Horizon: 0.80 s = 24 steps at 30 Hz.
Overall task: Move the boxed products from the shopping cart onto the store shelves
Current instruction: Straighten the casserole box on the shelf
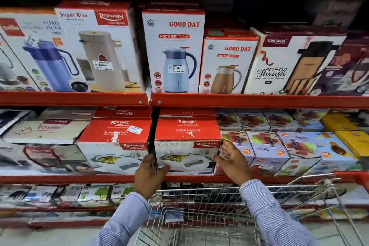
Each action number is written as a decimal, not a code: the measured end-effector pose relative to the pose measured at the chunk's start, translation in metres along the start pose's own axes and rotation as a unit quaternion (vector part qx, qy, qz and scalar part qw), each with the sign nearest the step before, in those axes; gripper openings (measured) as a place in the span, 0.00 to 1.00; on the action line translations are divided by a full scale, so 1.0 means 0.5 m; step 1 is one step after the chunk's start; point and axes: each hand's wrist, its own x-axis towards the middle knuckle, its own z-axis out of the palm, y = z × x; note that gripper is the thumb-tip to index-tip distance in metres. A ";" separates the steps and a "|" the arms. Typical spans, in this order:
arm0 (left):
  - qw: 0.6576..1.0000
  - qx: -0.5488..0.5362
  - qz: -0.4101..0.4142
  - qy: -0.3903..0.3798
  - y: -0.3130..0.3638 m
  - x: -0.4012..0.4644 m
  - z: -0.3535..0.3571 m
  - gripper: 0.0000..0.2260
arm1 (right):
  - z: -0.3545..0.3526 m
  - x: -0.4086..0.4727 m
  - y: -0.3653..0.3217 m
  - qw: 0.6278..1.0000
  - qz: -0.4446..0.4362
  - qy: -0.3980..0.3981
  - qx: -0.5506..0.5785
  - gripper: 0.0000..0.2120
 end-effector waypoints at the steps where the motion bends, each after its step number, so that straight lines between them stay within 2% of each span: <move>1: 1.000 0.003 -0.003 -0.009 0.000 0.007 0.001 0.22 | 0.006 -0.001 -0.006 1.000 0.007 0.000 0.001 0.30; 5: 0.999 0.019 -0.011 -0.027 -0.007 0.027 0.014 0.30 | 0.010 -0.008 -0.021 1.000 0.026 0.015 0.005 0.26; 11: 0.999 0.026 -0.007 -0.023 -0.001 0.025 0.011 0.28 | 0.008 -0.013 -0.024 0.999 0.042 0.004 0.012 0.29; 18: 0.999 0.051 0.007 -0.015 -0.004 0.019 0.007 0.19 | 0.008 -0.021 -0.008 0.999 0.048 0.017 -0.014 0.29; 24: 0.998 0.059 0.018 -0.019 -0.009 0.016 0.007 0.18 | 0.007 -0.023 -0.008 0.998 0.060 0.010 -0.016 0.29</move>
